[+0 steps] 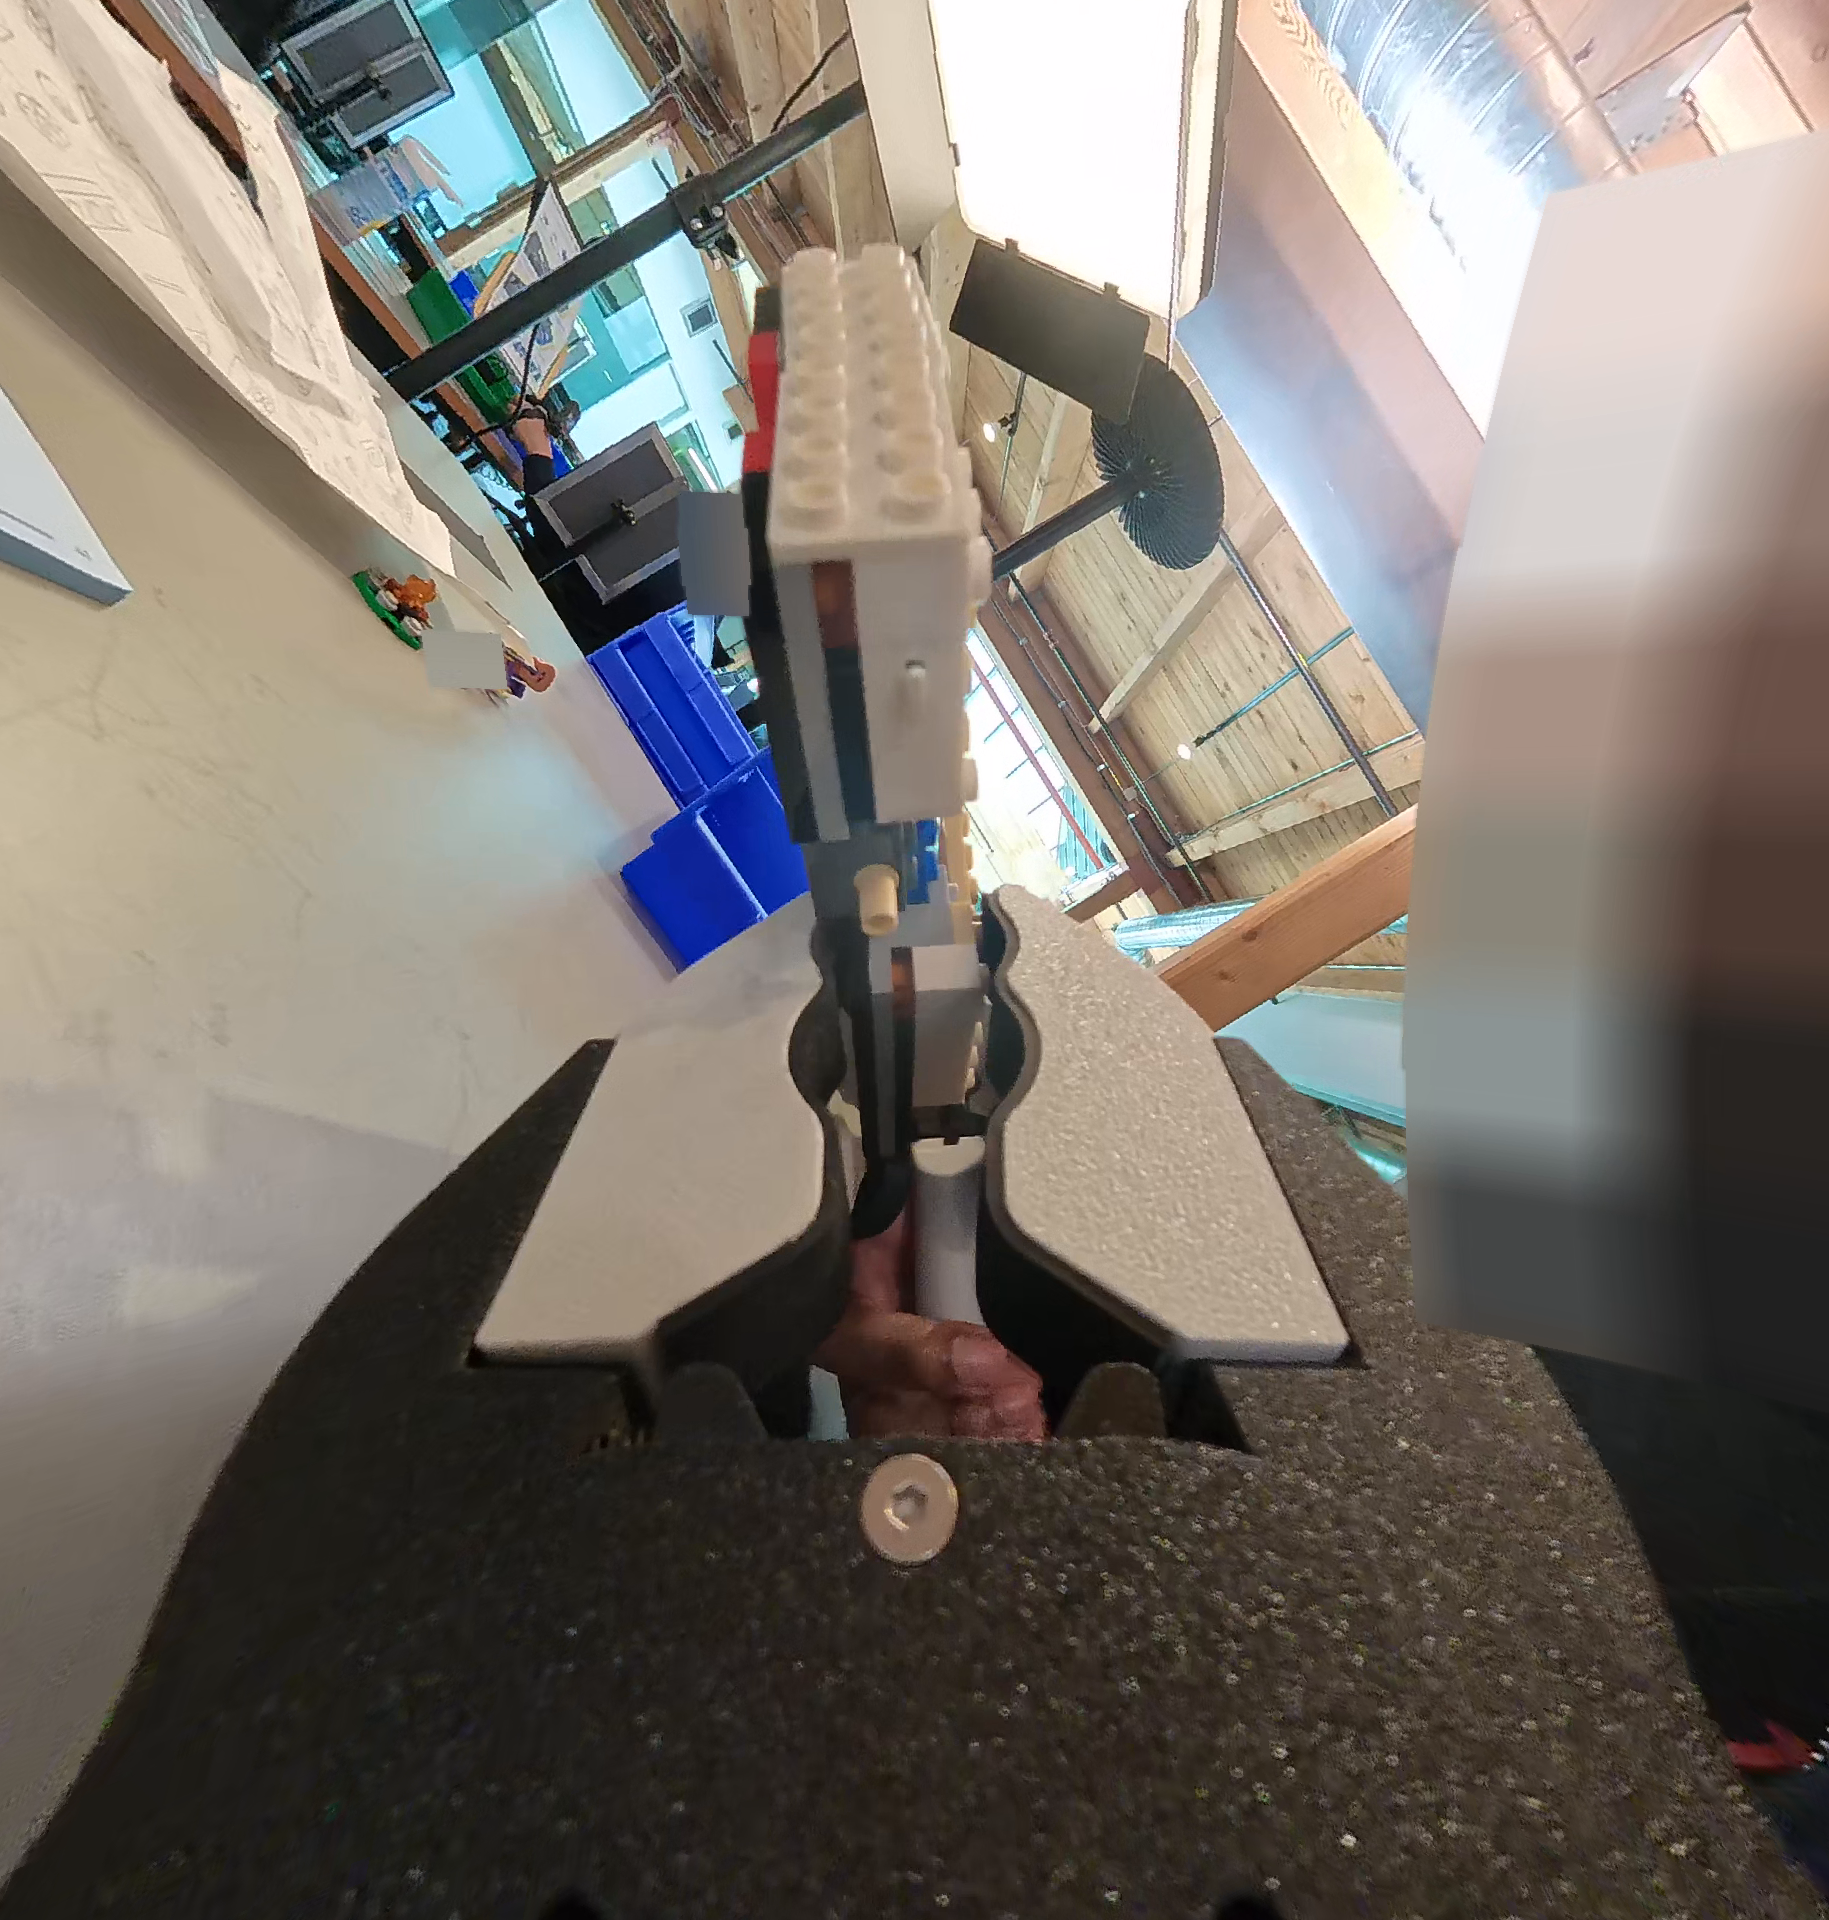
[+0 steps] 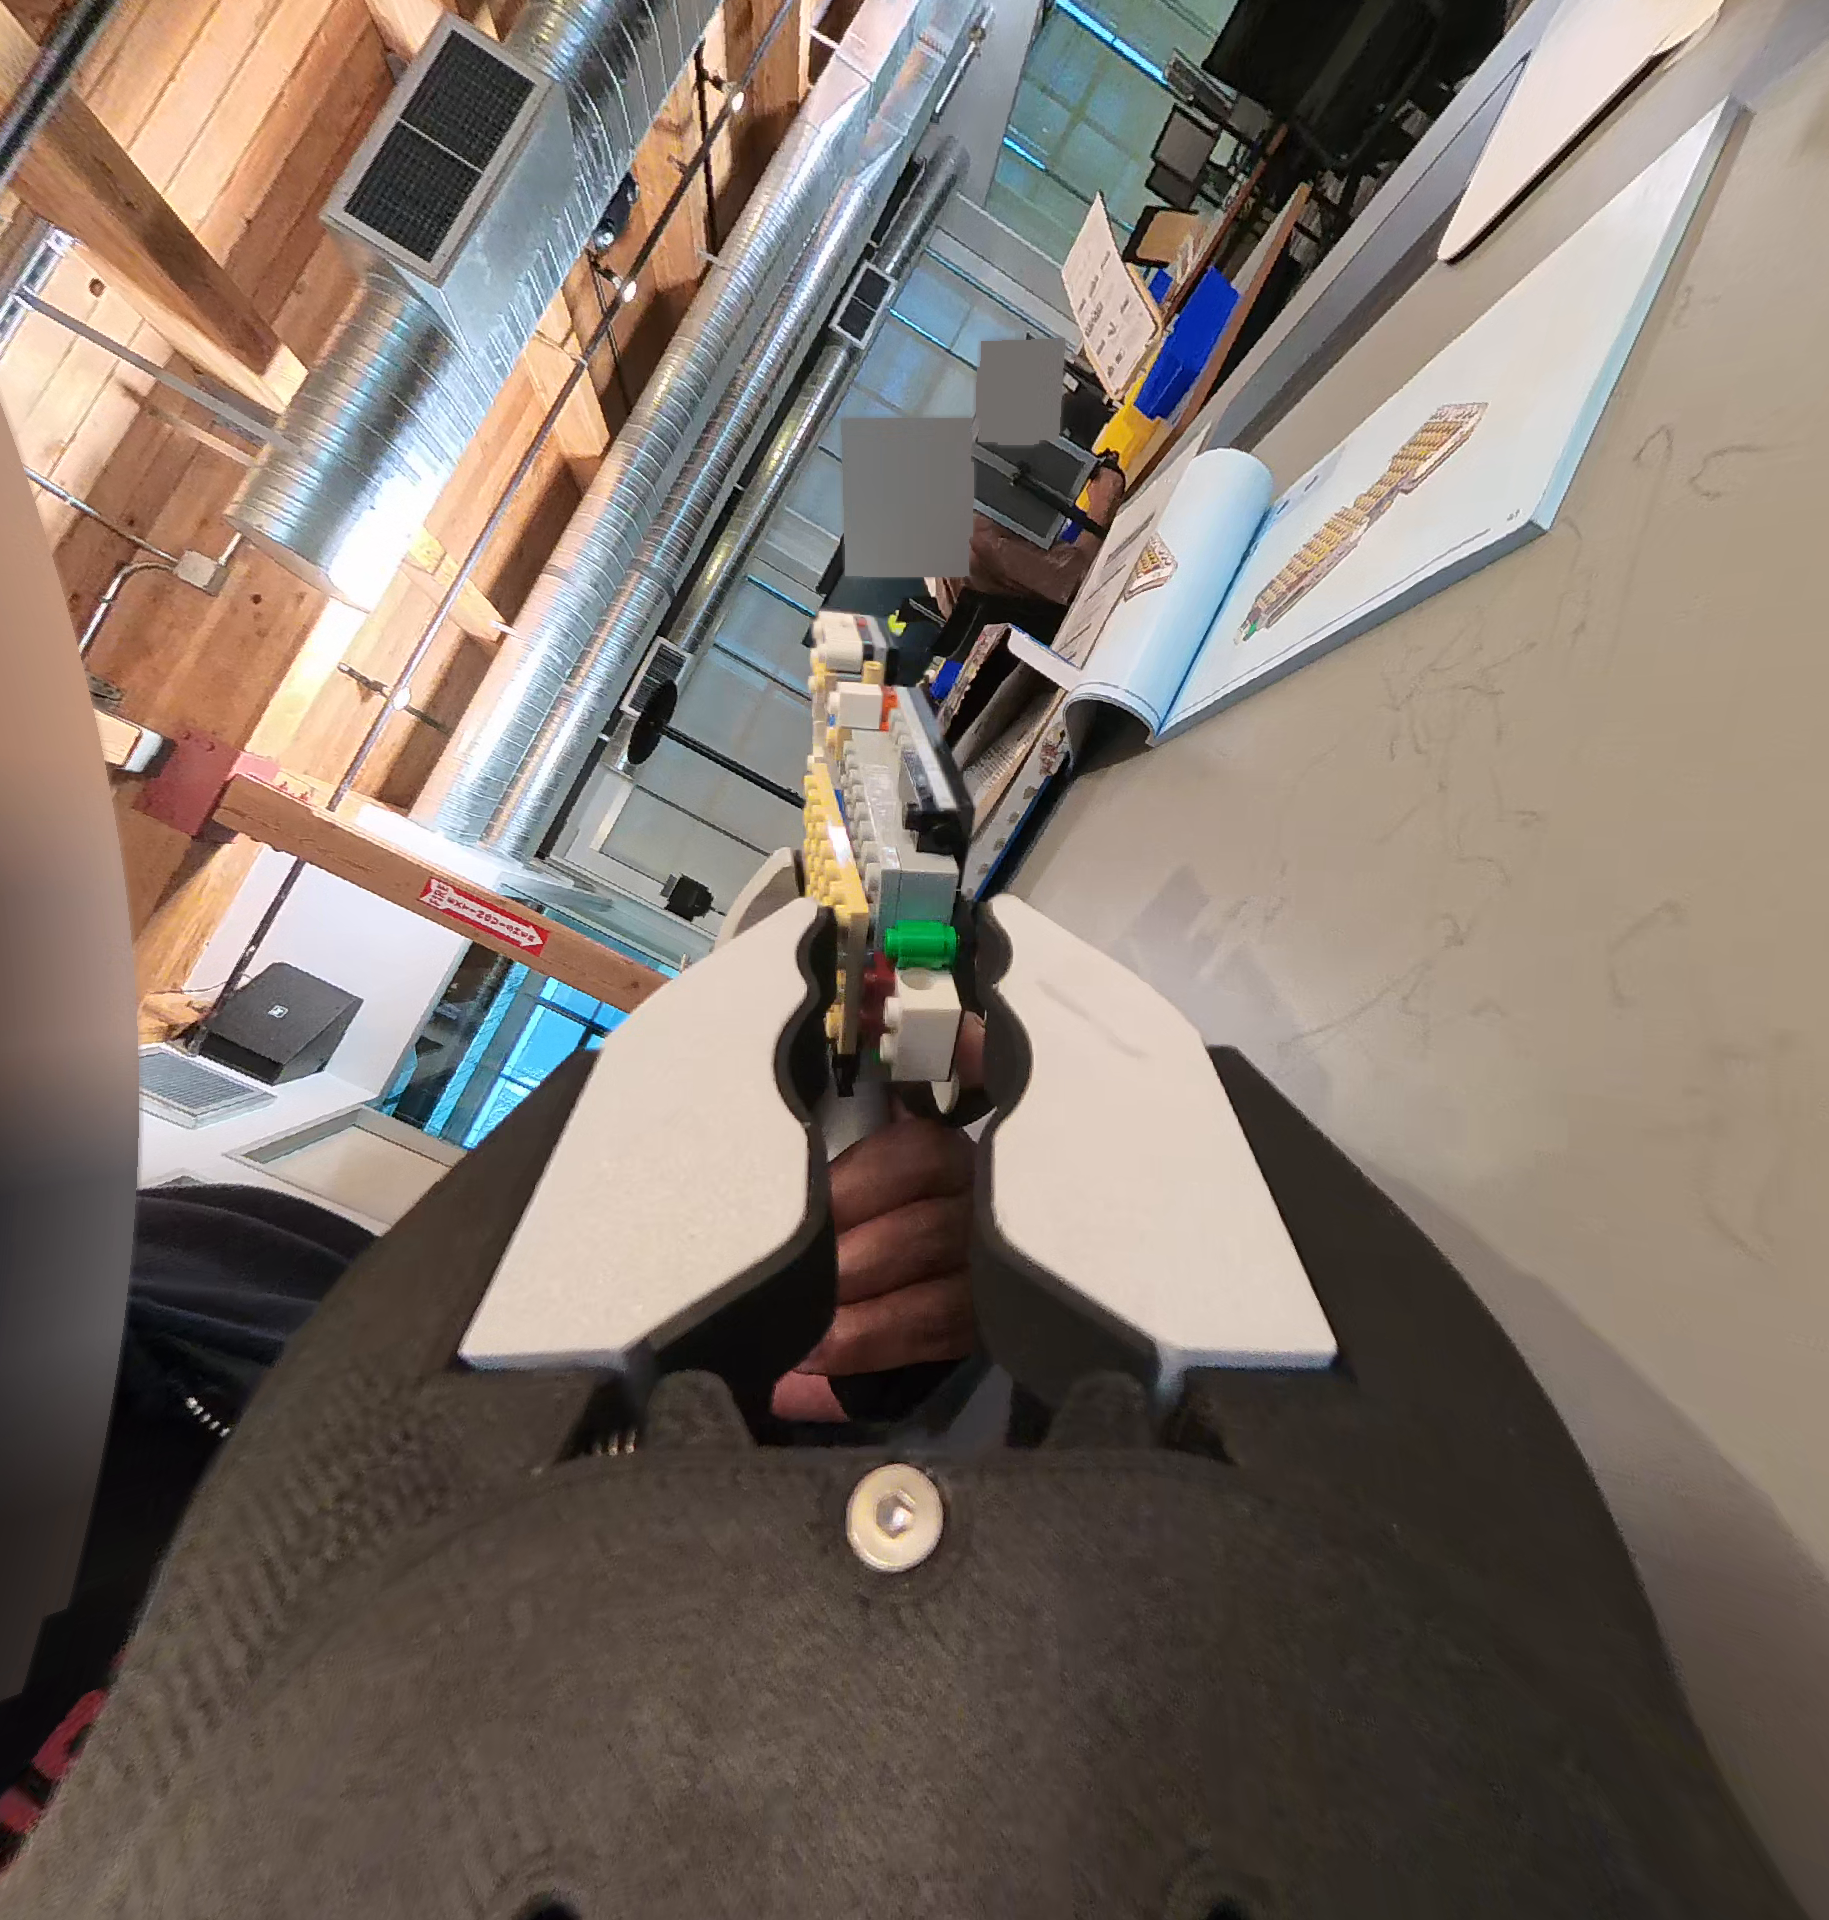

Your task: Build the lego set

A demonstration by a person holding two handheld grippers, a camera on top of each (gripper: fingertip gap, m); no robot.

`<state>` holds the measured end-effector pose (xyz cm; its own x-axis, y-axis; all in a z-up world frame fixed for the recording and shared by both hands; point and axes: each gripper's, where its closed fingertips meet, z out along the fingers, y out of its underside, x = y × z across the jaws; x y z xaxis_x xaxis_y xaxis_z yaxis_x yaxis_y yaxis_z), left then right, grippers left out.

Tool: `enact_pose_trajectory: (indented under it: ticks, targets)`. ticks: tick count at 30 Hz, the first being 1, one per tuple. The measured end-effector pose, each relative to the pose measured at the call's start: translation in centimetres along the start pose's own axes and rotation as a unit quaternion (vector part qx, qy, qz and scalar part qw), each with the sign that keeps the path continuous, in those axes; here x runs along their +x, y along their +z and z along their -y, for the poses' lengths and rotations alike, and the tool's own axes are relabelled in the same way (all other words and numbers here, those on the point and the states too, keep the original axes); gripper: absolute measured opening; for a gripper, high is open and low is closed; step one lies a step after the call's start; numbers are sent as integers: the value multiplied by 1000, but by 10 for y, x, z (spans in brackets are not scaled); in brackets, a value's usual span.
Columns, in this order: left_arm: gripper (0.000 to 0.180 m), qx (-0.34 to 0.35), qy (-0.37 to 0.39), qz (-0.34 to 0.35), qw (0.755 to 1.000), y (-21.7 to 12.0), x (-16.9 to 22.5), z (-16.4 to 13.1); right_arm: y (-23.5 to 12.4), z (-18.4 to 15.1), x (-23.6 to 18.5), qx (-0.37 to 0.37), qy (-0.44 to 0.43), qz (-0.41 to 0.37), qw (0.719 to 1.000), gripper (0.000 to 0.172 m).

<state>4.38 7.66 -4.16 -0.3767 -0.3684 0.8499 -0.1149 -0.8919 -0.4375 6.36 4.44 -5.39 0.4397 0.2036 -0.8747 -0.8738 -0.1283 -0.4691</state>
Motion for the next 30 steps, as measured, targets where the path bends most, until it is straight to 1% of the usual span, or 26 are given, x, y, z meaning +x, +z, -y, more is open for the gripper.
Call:
enact_pose_trajectory:
  ticks: [5,11,15,18,21,26,30]
  targets:
    - [23,-1,8,-9,1000,-1,3,1,0,-1,-3,-3,-7,7,1000,25]
    - [23,-28,32,8,999,-1,1,0,-1,-6,2,-24,0,1,1000,28]
    - [23,-53,25,11,998,-3,-2,-2,-3,-12,8,-62,-18,-19,998,42]
    - [23,-87,36,11,996,-3,-2,-6,-8,-18,10,-104,-44,-28,993,48]
    - [23,-101,37,4,994,-5,0,-5,-13,-23,11,-149,-75,-34,985,52]
    - [23,-135,42,-4,990,-9,2,-5,-15,-25,4,-211,-104,-10,972,52]
    - [23,-160,38,-9,986,-10,3,-7,-11,-26,1,-242,-128,4,962,56]
